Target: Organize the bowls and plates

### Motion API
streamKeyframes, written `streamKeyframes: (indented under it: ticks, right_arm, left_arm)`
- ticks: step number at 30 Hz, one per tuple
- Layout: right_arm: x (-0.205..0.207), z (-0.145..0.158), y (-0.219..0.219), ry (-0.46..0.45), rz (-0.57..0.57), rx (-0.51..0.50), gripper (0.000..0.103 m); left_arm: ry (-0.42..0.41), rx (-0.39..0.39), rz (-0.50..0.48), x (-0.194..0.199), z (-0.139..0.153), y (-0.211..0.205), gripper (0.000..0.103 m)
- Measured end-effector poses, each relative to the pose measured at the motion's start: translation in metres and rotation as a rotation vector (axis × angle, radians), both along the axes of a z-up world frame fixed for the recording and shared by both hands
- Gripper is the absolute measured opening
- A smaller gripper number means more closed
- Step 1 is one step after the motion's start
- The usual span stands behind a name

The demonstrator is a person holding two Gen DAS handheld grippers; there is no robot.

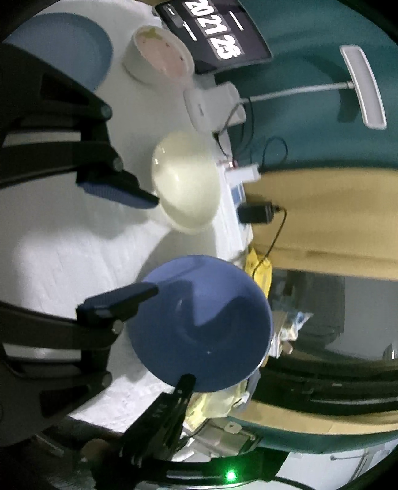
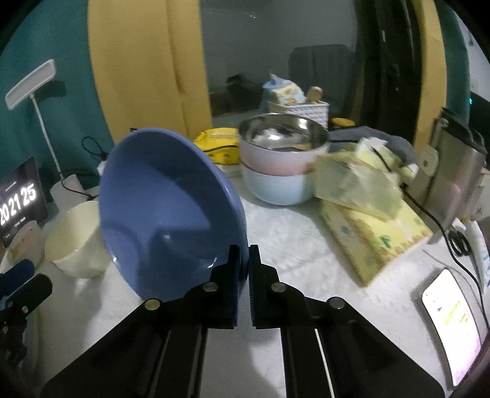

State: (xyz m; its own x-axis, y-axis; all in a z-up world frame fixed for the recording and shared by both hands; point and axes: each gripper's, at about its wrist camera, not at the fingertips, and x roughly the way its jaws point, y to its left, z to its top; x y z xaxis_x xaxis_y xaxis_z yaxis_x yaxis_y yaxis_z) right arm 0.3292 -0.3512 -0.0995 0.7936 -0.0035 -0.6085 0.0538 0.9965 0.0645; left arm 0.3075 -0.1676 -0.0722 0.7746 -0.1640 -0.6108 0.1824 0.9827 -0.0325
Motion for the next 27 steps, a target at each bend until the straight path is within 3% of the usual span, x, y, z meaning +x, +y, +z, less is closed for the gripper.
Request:
streamKeyframes:
  ticks: [10,17,21,22,27]
  right_arm:
    - [0.008,-0.015,-0.04,-0.006,-0.028,0.068,0.01]
    - [0.027,-0.029,-0.051,0.028,-0.029,0.118,0.02]
    - [0.03,-0.032,-0.05,0.031,-0.015,0.126,0.02]
    - [0.029,-0.031,-0.049,0.024,-0.007,0.125,0.016]
    - [0.024,-0.026,-0.045,0.004,-0.01,0.11,0.014]
  left_arm:
    - [-0.047,-0.029,-0.056,0.038,-0.01,-0.043,0.052]
    - [0.0,-0.019,-0.079,0.066,-0.026,-0.058,0.051]
    - [0.012,-0.015,-0.116,0.071,-0.032,-0.067,0.037]
    - [0.017,-0.02,-0.126,0.072,-0.033,-0.068,0.03]
    - [0.027,-0.021,-0.123,0.07,-0.032,-0.066,0.021]
